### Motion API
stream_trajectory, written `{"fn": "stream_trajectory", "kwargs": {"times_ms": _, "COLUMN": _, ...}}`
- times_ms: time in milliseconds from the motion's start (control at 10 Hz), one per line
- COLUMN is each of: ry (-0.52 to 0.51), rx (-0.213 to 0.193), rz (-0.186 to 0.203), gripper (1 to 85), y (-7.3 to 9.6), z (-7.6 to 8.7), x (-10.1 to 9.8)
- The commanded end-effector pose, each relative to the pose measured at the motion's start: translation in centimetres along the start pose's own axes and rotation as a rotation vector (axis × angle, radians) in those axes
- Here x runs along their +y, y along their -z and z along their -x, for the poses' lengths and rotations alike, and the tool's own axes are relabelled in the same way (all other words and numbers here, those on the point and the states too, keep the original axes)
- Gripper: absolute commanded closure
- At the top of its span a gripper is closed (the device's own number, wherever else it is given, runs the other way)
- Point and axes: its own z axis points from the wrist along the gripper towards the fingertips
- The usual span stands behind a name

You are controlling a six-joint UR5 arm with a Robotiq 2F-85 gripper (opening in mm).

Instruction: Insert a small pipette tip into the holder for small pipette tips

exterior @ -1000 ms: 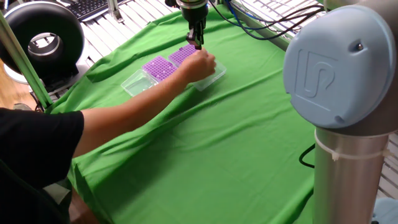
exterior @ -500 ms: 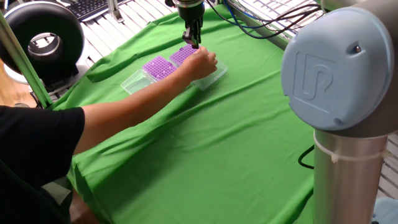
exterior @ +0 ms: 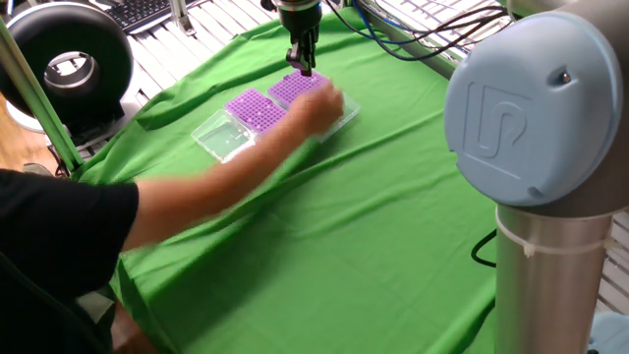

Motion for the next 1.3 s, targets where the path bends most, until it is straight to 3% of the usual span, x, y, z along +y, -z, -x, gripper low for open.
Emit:
{"fn": "stream_trajectory", "kwargs": {"times_ms": 0, "ry": -0.020, "rx": -0.023, "rz": 0.027, "gripper": 58.3, "y": -0.2, "z": 1.0, "x": 0.8}}
{"fn": "stream_trajectory", "kwargs": {"times_ms": 200, "ry": -0.063, "rx": -0.040, "rz": 0.055, "gripper": 57.7, "y": -0.4, "z": 2.3, "x": 2.2}}
{"fn": "stream_trajectory", "kwargs": {"times_ms": 600, "ry": -0.163, "rx": -0.046, "rz": 0.069, "gripper": 57.7, "y": -2.2, "z": 4.9, "x": 5.7}}
{"fn": "stream_trajectory", "kwargs": {"times_ms": 1000, "ry": -0.150, "rx": -0.082, "rz": 0.051, "gripper": 58.0, "y": -4.5, "z": 6.8, "x": 5.1}}
{"fn": "stream_trajectory", "kwargs": {"times_ms": 1200, "ry": -0.147, "rx": -0.096, "rz": 0.055, "gripper": 58.0, "y": -4.8, "z": 7.3, "x": 4.8}}
